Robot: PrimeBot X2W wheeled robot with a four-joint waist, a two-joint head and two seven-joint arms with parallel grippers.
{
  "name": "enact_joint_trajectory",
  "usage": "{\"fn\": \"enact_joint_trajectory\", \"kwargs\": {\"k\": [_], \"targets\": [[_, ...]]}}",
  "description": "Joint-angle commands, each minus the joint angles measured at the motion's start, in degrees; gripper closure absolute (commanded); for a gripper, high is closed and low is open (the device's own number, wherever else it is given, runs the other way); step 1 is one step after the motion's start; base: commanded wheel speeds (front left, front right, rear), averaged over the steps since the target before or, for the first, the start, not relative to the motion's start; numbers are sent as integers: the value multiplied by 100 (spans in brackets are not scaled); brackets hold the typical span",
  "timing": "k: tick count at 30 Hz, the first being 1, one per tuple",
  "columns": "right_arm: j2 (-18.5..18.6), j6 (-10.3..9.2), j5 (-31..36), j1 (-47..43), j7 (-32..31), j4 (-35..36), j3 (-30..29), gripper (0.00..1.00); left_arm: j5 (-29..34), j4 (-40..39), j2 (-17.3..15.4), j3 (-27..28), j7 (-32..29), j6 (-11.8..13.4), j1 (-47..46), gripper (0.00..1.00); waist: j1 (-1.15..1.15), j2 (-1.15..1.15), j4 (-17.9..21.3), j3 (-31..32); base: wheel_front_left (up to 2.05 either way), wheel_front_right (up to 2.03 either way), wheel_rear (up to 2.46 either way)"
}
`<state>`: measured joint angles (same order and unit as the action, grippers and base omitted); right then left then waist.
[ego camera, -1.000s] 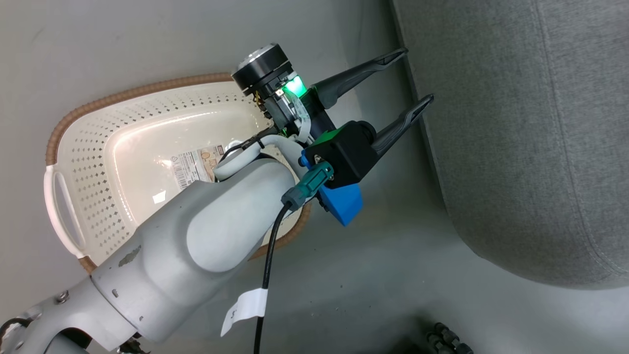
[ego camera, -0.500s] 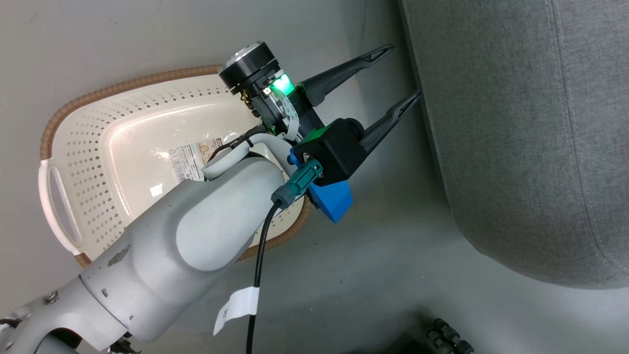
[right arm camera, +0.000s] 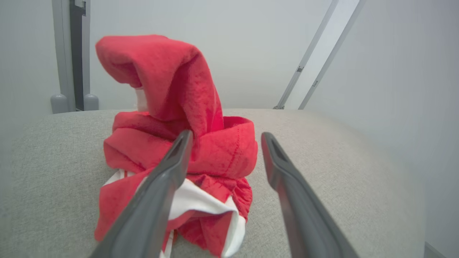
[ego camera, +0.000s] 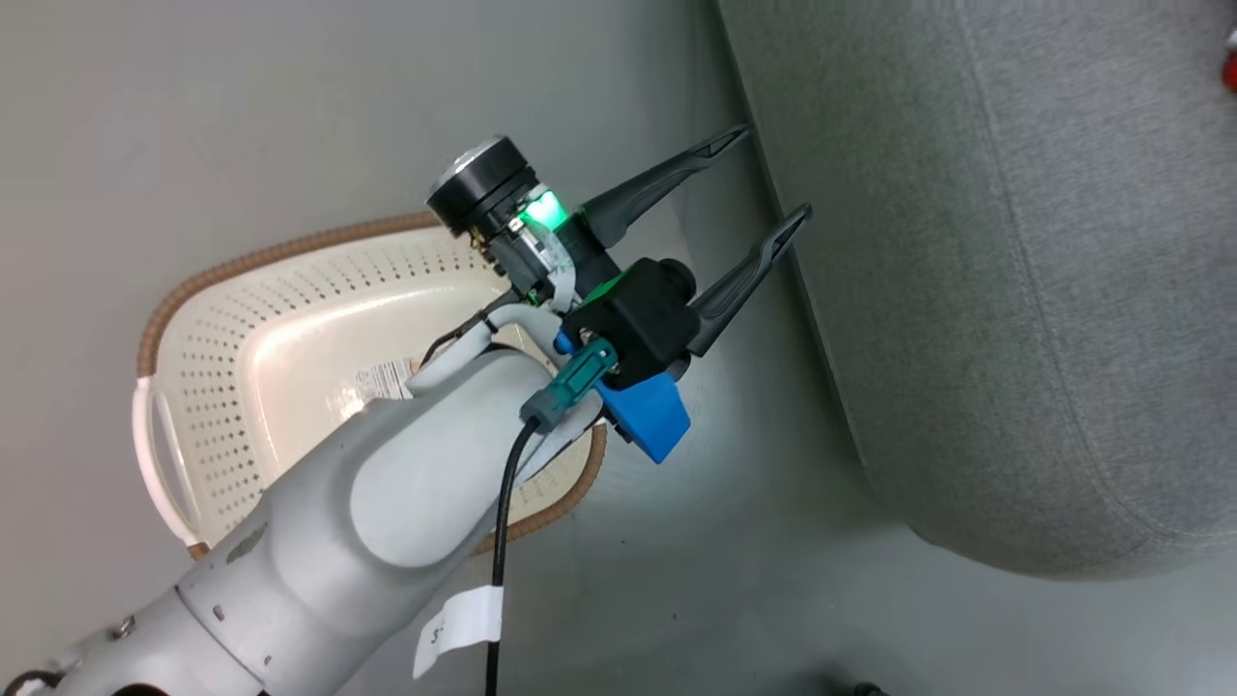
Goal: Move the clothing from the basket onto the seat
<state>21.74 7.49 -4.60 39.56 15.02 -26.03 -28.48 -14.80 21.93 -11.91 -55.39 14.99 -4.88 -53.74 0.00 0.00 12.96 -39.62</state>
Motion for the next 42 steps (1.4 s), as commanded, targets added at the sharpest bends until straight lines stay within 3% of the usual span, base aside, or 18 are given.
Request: {"fn": "enact_joint_trajectory", "kwargs": {"k": [1,8,17,21,33,42], "targets": [[-90,1,-4,-263,22,265,52,0,-48,-67,-20,114,25,62,176,0,0,0,0,339,0,0,0],[-299,1,10,-834,22,1012,601,0,-168,-263,-35,604,26,237,757,0,0,0,-101,1017,0,0,0],[-512,1,-12,-1318,22,1525,1537,0,-152,-576,-11,1707,21,470,1749,0,0,0,-490,1915,0,0,0],[-665,1,-40,-1490,21,1638,2011,0,-113,-710,39,2466,21,566,2278,0,0,0,-763,2268,0,0,0],[-1041,1,-163,-1897,21,1443,2689,0,222,-863,263,3833,22,523,3366,0,0,0,-1199,2932,0,0,0],[-1361,1,-273,-2624,21,1202,2760,0,504,-931,603,4585,22,339,4283,0,0,0,-1331,3571,0,0,0]]}}
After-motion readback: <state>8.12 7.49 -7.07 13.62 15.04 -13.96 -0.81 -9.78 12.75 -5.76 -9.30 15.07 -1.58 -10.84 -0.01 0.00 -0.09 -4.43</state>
